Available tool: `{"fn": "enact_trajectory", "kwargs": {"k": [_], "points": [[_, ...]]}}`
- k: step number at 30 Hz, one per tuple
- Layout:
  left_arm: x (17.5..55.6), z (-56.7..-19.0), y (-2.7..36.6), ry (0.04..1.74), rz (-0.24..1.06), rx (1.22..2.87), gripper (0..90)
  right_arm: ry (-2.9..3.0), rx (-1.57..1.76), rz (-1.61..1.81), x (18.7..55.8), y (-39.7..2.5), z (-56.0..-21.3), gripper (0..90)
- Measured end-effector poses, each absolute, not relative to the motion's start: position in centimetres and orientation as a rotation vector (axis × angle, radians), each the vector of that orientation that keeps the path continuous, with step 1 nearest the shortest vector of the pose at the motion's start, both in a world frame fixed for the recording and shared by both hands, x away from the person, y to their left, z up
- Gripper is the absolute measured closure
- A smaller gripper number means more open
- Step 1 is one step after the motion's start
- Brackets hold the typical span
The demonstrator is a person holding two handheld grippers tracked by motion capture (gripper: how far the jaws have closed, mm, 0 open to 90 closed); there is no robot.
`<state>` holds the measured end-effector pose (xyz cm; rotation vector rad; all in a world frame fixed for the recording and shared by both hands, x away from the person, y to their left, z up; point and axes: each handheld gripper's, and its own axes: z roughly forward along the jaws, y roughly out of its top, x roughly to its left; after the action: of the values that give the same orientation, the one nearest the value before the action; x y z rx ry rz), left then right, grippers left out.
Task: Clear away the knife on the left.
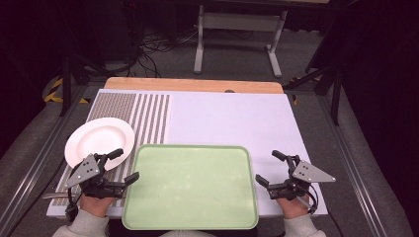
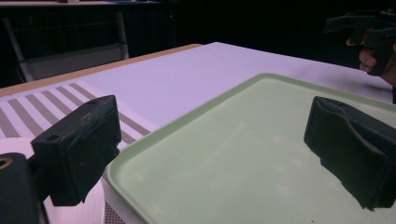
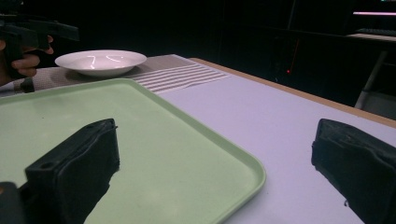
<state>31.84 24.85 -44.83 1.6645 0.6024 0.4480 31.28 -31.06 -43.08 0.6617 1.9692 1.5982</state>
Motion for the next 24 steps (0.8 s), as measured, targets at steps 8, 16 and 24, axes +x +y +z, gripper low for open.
{"fn": "enact_trajectory", "kwargs": {"k": [8,16,24], "points": [[32.0,-44.2,24.9,0.597,0.405,1.688,3.1,1.971,0.662,1.603,31.2,-31.1,-43.1,1.7],[31.9,-44.0,24.8,0.593,0.371,1.687,3.6,1.971,0.663,1.609,31.2,-31.1,-43.1,1.7],[31.8,-43.1,24.6,0.547,0.365,1.772,5.8,1.974,0.661,1.614,31.2,-31.1,-43.1,1.7]]}}
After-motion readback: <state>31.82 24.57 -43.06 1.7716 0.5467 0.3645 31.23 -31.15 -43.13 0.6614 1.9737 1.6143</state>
